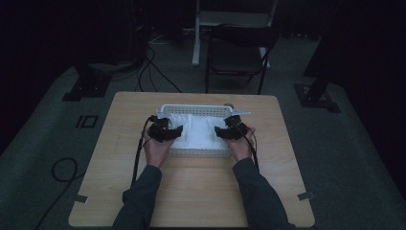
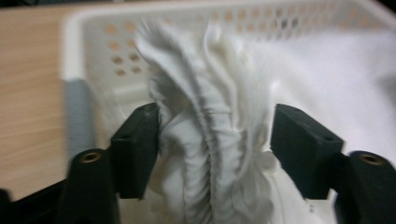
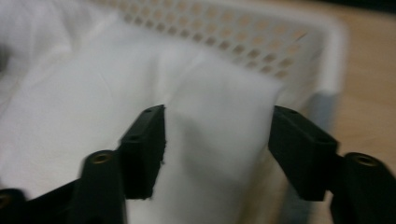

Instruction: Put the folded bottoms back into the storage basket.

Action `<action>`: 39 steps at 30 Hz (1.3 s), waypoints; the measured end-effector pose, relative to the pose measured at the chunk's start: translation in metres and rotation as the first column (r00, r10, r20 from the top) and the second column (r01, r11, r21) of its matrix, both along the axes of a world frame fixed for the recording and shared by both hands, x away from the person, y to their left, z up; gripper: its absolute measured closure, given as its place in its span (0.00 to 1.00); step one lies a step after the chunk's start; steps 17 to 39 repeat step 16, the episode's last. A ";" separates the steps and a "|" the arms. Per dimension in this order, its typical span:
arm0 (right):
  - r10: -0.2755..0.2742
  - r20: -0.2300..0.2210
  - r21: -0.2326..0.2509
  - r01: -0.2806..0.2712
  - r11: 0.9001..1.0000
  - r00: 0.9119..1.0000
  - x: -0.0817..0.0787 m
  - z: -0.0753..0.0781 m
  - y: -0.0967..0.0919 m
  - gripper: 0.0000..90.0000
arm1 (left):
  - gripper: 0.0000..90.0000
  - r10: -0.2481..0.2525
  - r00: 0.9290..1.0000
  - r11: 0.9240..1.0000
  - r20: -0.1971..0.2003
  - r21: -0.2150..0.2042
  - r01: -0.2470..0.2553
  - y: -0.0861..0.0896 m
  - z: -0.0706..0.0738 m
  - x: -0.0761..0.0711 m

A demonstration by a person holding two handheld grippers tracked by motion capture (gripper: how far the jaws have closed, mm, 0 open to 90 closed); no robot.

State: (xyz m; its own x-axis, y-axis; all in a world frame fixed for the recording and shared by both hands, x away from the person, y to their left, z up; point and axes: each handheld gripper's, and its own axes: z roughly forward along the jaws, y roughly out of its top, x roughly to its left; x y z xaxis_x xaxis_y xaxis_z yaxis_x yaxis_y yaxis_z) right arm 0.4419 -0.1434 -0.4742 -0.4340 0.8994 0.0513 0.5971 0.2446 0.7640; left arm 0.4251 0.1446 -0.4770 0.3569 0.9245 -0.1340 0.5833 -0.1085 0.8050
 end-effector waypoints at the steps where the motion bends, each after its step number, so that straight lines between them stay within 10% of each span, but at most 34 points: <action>1: -0.006 0.030 0.006 0.006 1.000 1.000 -0.002 0.005 -0.003 0.36 | 0.33 0.002 1.000 1.000 0.015 -0.013 -0.002 0.004 0.004 -0.002; 8: -0.046 0.115 0.039 0.042 0.998 0.992 -0.016 0.024 -0.031 0.36 | 0.34 0.029 0.996 0.998 0.086 -0.057 -0.024 0.033 0.019 -0.018; 16: -0.121 0.115 0.039 0.117 0.992 0.986 -0.027 0.006 -0.063 0.39 | 0.35 0.098 0.991 0.992 0.089 -0.083 -0.091 0.062 0.013 -0.037; 39: -0.121 0.115 0.039 0.117 0.992 0.986 -0.027 0.006 -0.063 0.39 | 0.35 0.098 0.991 0.992 0.089 -0.083 -0.091 0.062 0.013 -0.037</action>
